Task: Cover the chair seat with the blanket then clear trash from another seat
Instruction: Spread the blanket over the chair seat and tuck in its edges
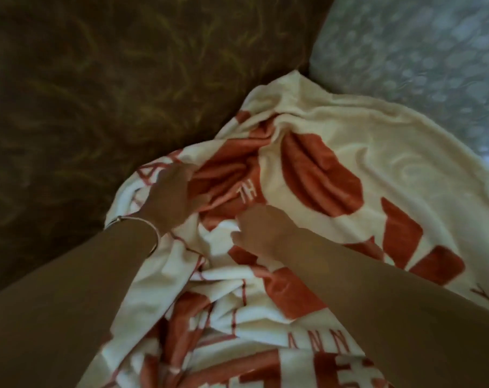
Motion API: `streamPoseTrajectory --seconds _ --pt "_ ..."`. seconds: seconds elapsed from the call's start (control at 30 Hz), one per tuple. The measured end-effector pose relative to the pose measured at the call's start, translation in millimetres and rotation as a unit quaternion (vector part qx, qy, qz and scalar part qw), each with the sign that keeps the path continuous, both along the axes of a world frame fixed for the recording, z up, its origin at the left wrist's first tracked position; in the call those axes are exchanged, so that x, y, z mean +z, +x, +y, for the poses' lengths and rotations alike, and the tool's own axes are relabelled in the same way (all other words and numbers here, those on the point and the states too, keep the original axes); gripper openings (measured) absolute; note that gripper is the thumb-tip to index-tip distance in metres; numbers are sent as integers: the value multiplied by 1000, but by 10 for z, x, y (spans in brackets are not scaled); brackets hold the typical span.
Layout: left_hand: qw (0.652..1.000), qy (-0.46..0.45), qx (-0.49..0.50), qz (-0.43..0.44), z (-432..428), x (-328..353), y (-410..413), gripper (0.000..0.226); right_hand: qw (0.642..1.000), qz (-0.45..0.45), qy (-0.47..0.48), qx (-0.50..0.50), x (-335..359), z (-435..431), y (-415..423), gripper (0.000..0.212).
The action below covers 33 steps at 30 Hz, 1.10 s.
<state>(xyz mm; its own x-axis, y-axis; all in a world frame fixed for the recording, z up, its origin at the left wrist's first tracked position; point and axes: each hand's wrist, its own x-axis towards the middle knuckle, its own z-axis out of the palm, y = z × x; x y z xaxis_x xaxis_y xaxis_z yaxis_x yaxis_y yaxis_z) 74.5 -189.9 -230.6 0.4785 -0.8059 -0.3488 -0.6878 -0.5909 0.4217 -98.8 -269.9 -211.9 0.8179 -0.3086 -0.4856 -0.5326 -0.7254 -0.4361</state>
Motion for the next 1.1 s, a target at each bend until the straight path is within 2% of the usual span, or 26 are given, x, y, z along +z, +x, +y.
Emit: streamPoseTrajectory --seconds 0.1,0.2,0.3,0.33,0.4,0.47,0.53,0.6,0.67,0.73,0.77,0.8,0.87,0.9,0.93,1.0,1.03,1.1 --pt "998 54 19 -35 697 125 62 78 989 78 79 99 8 544 195 35" --pt "994 102 16 -41 1207 188 130 82 982 86 159 59 64 1019 380 29" --pt "992 87 94 -12 1630 273 183 85 970 83 226 10 108 1420 508 59" --pt "991 78 112 -5 1758 254 223 88 969 86 233 15 92 1538 536 61" --pt "990 36 117 67 2352 286 353 83 980 97 162 56 85 2096 610 57" --pt "971 36 131 195 2559 273 372 85 989 113 67 70 -11 2240 561 45" --pt "954 112 106 255 2650 356 286 99 996 84 34 8 -22 2237 512 35" --pt "953 201 34 222 2846 437 255 95 994 36 1 -103 12 2300 544 35" --pt "951 251 -23 177 2931 468 229 69 975 20 -34 -221 30 2267 572 36" --pt "959 220 12 177 2958 485 230 25 948 -10 -29 -317 62 2278 576 35" --pt "968 167 69 175 2942 498 234 17 933 -41 -14 -357 93 2315 564 33" --pt "964 90 160 192 2918 518 247 20 919 -72 -3 -388 118 2378 549 31" --pt "900 -65 352 247 2846 585 270 34 911 -97 -27 -399 132 2515 481 32" --pt "872 -115 398 261 2817 602 278 40 916 -91 -35 -390 116 2578 427 34" --pt "862 -143 412 260 2800 605 286 47 921 -80 -37 -380 123 2636 364 33" --pt "886 -150 391 198 2813 594 281 59 935 -88 -29 -342 163 2747 263 29" --pt "900 -143 383 150 2858 585 262 59 944 -102 -19 -312 199 2831 221 26" --pt "904 -129 404 56 3012 541 242 55 961 -150 -1 -234 317 3077 171 27"
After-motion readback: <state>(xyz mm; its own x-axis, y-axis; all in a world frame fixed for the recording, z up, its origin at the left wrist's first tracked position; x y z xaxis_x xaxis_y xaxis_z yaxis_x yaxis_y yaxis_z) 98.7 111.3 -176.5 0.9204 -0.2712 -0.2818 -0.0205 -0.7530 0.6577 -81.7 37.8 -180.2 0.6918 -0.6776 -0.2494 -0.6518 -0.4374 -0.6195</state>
